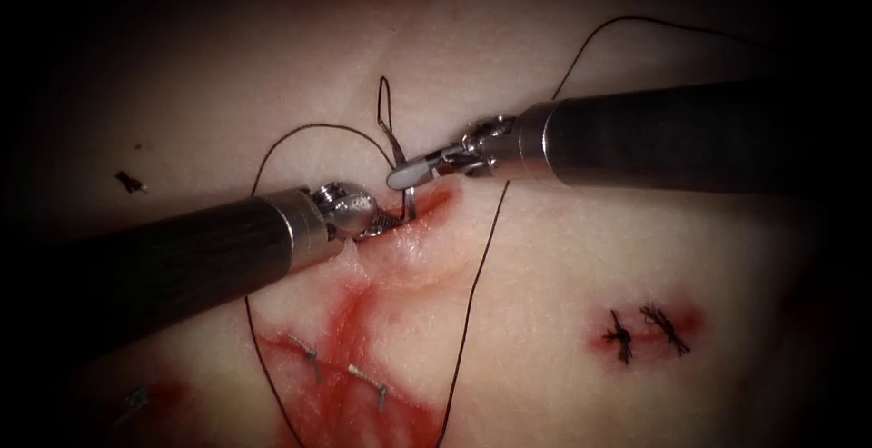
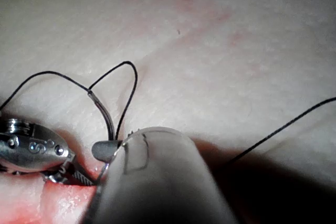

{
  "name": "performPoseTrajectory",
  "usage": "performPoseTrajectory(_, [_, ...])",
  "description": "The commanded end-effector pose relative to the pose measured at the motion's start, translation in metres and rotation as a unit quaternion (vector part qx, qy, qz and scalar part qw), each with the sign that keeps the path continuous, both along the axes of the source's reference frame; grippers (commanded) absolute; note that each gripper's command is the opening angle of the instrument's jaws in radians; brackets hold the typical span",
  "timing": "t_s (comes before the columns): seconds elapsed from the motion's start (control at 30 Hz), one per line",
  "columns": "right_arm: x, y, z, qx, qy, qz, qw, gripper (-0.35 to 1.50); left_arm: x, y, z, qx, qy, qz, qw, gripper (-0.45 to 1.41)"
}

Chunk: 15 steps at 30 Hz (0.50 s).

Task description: Wound Closure

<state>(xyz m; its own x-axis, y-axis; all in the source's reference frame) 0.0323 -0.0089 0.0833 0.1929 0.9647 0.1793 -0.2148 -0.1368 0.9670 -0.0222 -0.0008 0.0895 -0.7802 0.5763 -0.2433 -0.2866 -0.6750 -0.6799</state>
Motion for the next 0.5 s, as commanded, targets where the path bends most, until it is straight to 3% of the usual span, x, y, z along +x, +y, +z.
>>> performPoseTrajectory(0.03, [0.0013,-0.0004,0.0003,0.005,0.007,0.018,1.000,-0.35,-0.0006,0.0001,0.0006,0.000,0.000,0.000,1.000,0.39])
performPoseTrajectory(0.13, [0.0018,-0.0004,-0.0003,0.041,0.033,0.054,0.997,-0.35,-0.0006,0.0001,0.0006,0.000,0.000,0.000,1.000,0.39])
performPoseTrajectory(0.4, [0.0017,-0.0001,-0.0015,0.080,0.024,0.098,0.992,-0.35,-0.0007,0.0001,0.0006,0.000,0.000,0.000,1.000,0.39])
performPoseTrajectory(0.5, [0.0015,-0.0009,-0.0014,0.104,0.016,0.080,0.991,-0.35,-0.0006,0.0001,0.0006,0.000,-0.001,0.000,1.000,0.39])
